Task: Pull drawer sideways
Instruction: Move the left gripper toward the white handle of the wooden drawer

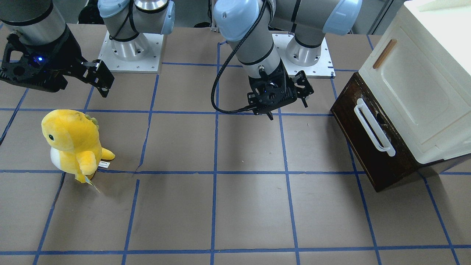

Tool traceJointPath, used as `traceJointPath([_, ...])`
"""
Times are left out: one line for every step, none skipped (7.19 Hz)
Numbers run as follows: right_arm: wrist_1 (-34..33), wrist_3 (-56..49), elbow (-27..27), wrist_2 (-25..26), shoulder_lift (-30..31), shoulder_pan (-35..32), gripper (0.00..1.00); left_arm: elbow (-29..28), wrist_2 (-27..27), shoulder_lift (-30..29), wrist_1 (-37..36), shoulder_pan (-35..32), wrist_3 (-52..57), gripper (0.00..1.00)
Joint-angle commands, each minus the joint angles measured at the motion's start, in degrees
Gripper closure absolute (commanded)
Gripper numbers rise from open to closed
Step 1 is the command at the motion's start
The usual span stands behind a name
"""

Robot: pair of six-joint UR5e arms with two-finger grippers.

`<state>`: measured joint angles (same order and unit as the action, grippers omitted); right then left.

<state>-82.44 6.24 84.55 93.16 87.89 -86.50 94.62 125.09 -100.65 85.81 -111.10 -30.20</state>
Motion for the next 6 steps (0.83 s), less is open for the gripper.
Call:
traceJointPath([0.0, 0.0, 0.0, 0.0, 0.0, -0.1, 0.00, 5.6, 14.4, -2.3, 0.0, 1.0, -2.7, 0.00])
traceJointPath([0.0, 0.0, 0.0, 0.0, 0.0, -0.1, 0.00, 7.7, 16.9, -2.9, 0.1, 3.2, -3.7, 0.00])
traceJointPath([0.0, 0.0, 0.0, 0.0, 0.0, -0.1, 0.00, 9.6, 20.2, -3.8, 0.2, 7.1, -3.8, 0.00])
traceJointPath([0.0, 0.0, 0.0, 0.0, 0.0, -0.1, 0.00, 11.1, 21.2, -5.1, 0.8, 9.2, -3.5, 0.00])
traceJointPath([0.0, 0.0, 0.0, 0.0, 0.0, -0.1, 0.00, 11.6, 25.3, -7.0, 0.8, 9.7, -3.6, 0.00])
traceJointPath([0.0, 0.0, 0.0, 0.0, 0.0, -0.1, 0.00, 11.6, 29.6, -8.9, 0.9, 10.7, -3.7, 0.00])
